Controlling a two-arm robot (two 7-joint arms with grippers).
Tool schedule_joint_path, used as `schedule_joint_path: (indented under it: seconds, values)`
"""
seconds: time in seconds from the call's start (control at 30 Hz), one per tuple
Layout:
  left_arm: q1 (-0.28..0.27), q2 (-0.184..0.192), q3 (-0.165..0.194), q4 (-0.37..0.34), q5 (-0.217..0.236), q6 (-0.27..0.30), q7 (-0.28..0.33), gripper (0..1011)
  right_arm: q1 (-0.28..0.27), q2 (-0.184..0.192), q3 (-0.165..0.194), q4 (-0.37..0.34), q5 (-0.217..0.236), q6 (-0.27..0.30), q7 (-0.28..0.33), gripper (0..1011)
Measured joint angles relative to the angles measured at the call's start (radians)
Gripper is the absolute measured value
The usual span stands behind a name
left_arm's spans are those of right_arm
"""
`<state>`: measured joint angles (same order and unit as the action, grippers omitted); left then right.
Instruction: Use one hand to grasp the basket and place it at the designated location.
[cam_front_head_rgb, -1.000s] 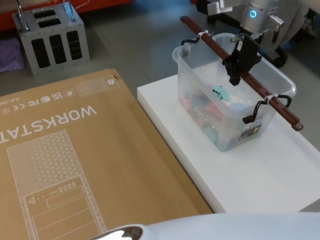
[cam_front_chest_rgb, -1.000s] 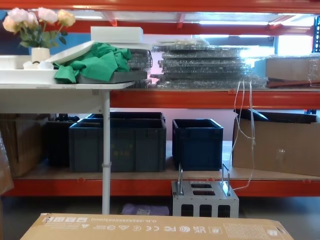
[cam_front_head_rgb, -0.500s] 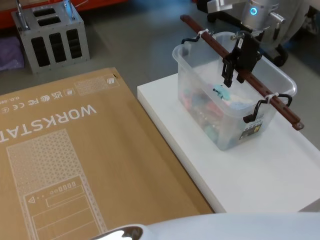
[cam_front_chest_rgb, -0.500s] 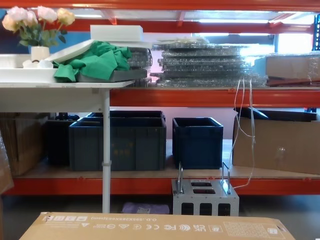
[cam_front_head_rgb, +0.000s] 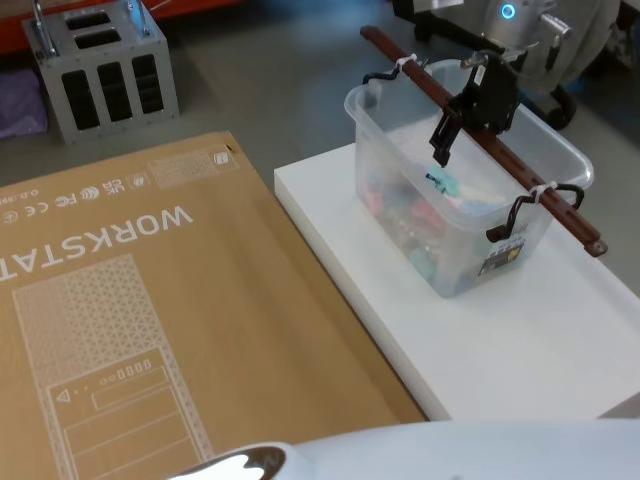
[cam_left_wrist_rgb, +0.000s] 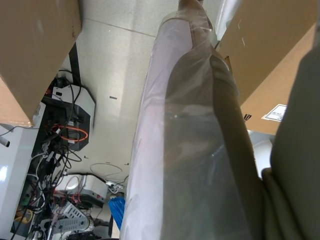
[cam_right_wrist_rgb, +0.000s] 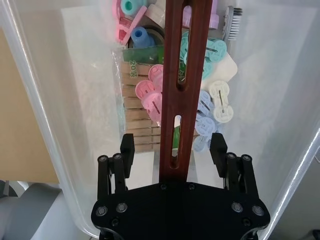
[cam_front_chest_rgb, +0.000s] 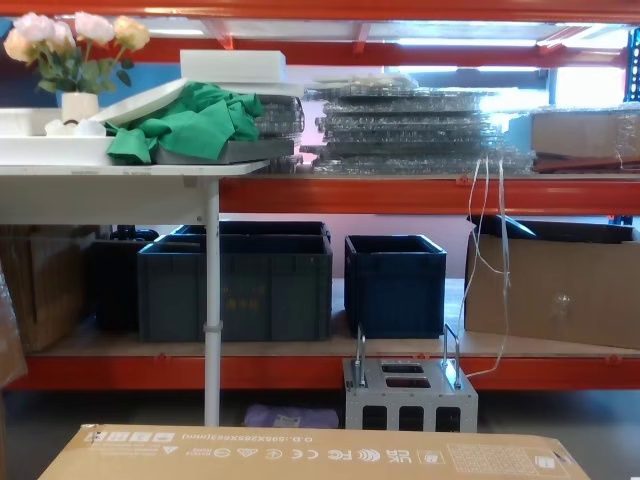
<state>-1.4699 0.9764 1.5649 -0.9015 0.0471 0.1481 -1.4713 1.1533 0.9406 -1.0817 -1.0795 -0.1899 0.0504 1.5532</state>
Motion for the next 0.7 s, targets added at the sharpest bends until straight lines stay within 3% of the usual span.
schedule_joint_path:
  seconds: [0.17,0.7]
  values:
    - [0.000,0.000,0.000,0.000,0.000,0.000,0.000,0,0.000,0.000,0.001,0.000,0.000,0.000,-0.001,1001]
    - [0.000,0.000,0.000,0.000,0.000,0.000,0.000,0,0.000,0.000,0.002,-0.001,-0.001,0.000,-0.001,1001]
